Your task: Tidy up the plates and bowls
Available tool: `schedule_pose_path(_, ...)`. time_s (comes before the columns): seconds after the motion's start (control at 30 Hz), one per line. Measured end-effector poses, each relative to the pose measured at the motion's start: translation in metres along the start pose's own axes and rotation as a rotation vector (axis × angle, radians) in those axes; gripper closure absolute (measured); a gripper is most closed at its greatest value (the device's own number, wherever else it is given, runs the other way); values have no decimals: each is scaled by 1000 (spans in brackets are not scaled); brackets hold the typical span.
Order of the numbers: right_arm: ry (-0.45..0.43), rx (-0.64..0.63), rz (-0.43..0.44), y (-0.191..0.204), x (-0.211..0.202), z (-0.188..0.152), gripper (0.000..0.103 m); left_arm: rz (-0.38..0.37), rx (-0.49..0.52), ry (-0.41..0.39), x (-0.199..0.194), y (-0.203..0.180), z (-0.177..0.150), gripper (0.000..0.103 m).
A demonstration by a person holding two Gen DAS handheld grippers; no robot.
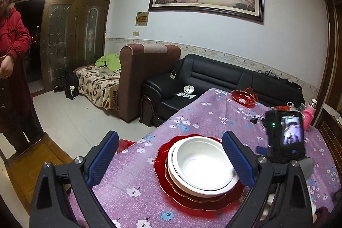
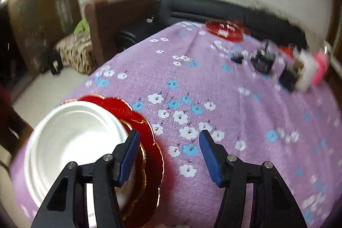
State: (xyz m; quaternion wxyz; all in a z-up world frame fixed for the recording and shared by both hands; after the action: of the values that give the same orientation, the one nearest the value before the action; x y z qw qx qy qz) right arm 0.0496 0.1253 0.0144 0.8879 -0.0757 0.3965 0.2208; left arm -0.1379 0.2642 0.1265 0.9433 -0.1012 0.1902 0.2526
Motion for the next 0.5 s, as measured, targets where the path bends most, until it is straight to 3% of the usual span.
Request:
schedule_pose_path(0.1,-62,29,-25,-11,-21,2,40,8,-5,-15,0,0,0,6)
schedule_pose_path(0.4,-194,176,154,-14,-97,-36,27,159,13,-212,-32,-3,2,0)
schedule_pose_path(0.5,-221,187,181,-7,-110,-50,24,208,51,-212,-31,-9,-2,0)
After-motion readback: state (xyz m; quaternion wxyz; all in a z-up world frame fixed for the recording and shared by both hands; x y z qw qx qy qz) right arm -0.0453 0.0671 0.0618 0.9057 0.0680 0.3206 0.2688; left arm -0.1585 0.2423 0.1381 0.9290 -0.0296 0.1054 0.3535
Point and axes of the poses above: each gripper's, at about its wrist camera, not at the fingertips, and x roughly the way its jaws point, y to its left, z to its top, the point moved 8 cm from there along x, roughly the way its jaws point, and after that the axes turned 5 degrees about z, right-handed, at the moved point
